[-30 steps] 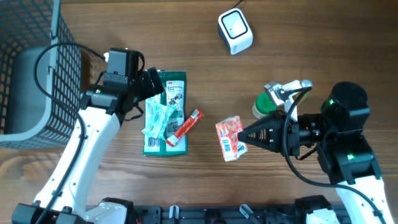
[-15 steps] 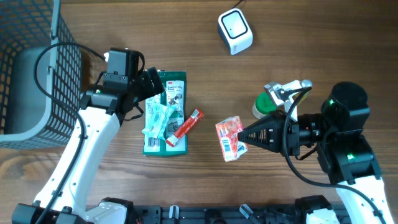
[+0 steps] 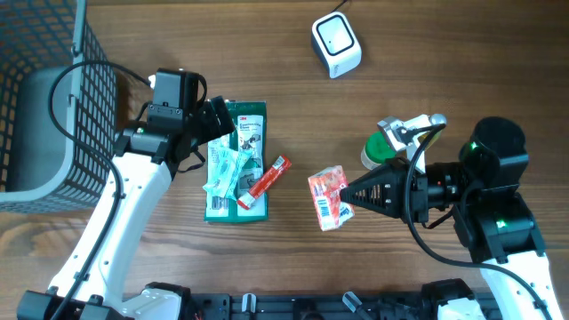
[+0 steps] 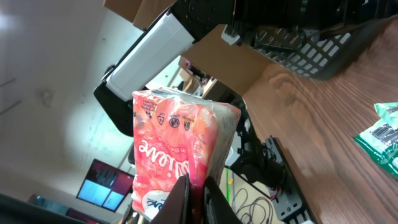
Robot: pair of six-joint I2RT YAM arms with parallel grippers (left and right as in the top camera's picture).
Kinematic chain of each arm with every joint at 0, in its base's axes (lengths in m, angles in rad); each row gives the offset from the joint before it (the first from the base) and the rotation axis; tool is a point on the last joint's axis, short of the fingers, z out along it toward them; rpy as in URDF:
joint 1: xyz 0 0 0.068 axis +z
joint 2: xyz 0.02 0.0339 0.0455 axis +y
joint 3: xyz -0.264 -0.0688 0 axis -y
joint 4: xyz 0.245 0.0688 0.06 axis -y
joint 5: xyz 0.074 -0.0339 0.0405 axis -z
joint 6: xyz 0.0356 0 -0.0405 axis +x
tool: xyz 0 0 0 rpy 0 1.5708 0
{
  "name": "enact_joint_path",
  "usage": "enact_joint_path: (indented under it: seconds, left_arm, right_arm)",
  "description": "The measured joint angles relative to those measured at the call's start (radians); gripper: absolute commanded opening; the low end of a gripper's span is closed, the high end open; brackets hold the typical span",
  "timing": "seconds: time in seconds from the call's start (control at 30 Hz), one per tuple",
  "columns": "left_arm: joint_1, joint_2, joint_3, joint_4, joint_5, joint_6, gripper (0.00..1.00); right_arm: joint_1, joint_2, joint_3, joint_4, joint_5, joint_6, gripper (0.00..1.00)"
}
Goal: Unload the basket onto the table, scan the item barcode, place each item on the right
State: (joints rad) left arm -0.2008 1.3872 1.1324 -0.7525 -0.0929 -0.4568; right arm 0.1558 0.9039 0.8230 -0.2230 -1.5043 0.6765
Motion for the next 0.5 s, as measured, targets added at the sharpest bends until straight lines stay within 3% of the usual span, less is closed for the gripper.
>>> enact_joint_path:
  seconds: [0.5]
  left_arm:
    - [0.000,0.000,0.000,0.000,0.000,0.000,1.00]
  right_arm:
    - [0.000,0.034,0.000,-0.087,0.098,0.006,0.04]
